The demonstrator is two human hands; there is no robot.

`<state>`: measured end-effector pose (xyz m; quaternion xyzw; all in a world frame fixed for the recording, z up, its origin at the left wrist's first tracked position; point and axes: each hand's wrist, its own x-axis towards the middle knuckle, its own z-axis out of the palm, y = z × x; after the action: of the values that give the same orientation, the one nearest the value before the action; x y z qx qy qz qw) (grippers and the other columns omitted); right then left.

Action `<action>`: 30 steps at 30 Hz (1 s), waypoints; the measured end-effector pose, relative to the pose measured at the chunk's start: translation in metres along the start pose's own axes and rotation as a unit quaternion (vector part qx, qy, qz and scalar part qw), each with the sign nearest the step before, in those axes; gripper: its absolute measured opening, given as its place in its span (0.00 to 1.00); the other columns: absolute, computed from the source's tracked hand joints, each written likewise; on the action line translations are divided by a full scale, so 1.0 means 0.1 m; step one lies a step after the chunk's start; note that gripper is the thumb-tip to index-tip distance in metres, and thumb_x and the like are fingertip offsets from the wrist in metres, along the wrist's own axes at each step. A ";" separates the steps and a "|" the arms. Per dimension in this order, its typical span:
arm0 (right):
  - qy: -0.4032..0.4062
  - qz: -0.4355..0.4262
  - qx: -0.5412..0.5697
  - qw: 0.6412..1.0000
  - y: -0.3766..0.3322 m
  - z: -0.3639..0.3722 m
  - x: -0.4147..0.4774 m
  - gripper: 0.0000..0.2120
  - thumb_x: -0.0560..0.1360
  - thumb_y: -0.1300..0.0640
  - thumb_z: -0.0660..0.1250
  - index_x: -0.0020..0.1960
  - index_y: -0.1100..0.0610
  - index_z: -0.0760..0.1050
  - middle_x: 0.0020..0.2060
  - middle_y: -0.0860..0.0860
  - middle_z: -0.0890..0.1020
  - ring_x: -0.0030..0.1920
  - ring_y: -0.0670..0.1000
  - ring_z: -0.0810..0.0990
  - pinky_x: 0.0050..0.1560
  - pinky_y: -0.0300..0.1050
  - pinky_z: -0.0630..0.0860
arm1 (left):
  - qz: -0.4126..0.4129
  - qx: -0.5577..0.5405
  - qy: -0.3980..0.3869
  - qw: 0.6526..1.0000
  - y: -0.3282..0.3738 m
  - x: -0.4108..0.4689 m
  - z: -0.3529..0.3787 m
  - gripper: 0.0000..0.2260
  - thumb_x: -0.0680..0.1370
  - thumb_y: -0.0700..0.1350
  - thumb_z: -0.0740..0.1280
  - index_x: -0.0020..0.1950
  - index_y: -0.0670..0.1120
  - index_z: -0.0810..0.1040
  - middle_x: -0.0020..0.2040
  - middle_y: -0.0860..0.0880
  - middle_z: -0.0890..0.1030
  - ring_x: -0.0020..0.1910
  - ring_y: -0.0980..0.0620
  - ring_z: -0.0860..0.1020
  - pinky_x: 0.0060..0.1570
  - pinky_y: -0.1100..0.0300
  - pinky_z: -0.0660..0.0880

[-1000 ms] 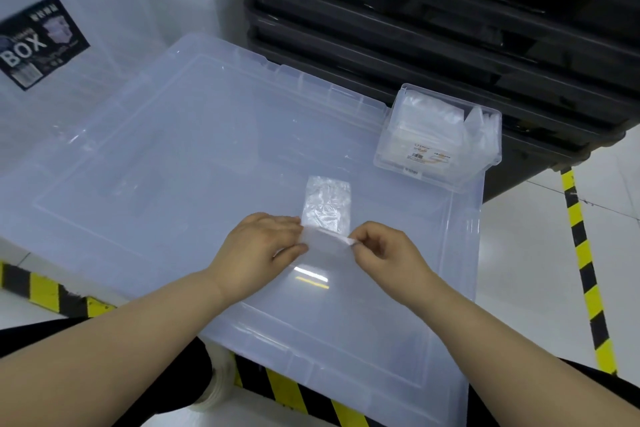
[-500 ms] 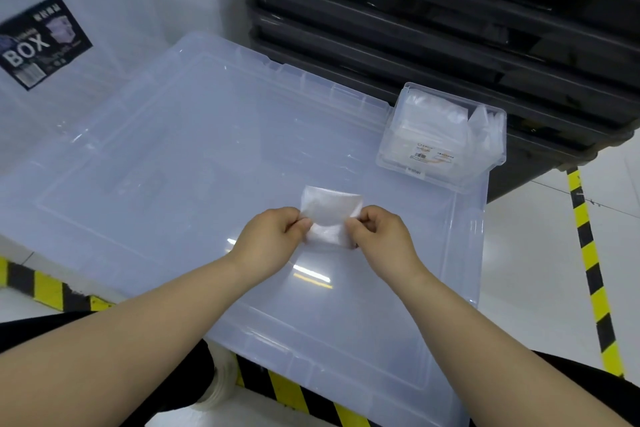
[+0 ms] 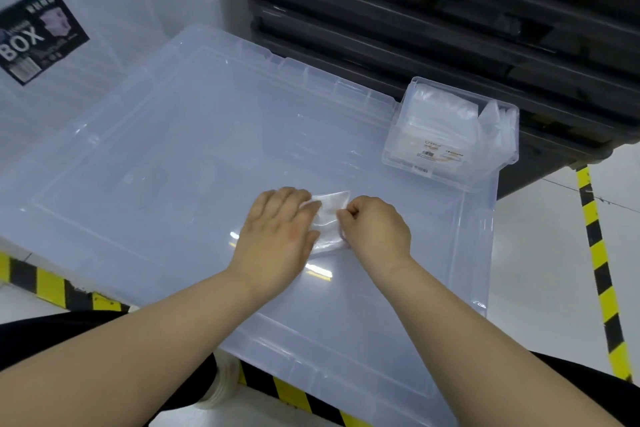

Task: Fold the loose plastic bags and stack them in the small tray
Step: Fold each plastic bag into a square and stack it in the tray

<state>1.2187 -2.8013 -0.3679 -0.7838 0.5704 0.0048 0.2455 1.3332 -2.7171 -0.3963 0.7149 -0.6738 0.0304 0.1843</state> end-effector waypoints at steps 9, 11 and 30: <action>0.152 -0.078 -0.038 0.985 -0.01 0.11 -0.08 0.11 0.75 0.58 0.60 0.56 0.59 0.73 0.52 0.53 0.77 0.50 0.57 0.78 0.43 0.43 0.72 | 0.019 0.069 -0.186 0.980 -0.03 -0.03 0.05 0.25 0.80 0.49 0.48 0.55 0.38 0.80 0.55 0.42 0.81 0.54 0.45 0.80 0.59 0.52 0.60; 0.211 -0.165 -0.069 0.961 0.02 0.19 -0.08 0.15 0.70 0.56 0.58 0.51 0.59 0.78 0.50 0.54 0.81 0.48 0.58 0.82 0.44 0.45 0.77 | -0.003 0.055 -0.207 0.977 0.00 -0.02 0.01 0.26 0.79 0.50 0.46 0.58 0.37 0.79 0.58 0.41 0.80 0.56 0.46 0.79 0.60 0.53 0.59; -0.021 -0.170 -0.156 0.973 0.29 0.11 -0.07 0.48 0.58 0.39 0.24 0.76 0.53 0.43 0.76 0.49 0.42 0.75 0.47 0.39 0.64 0.36 0.27 | -0.159 -0.088 -0.210 0.961 0.05 0.32 -0.16 0.24 0.78 0.50 0.63 0.72 0.48 0.62 0.71 0.51 0.65 0.69 0.50 0.62 0.63 0.60 0.57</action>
<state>1.1927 -2.7973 -0.3865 -0.8976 0.4156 0.0687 0.1295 1.3348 -2.7427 -0.3711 0.7844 -0.5747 -0.2093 0.1030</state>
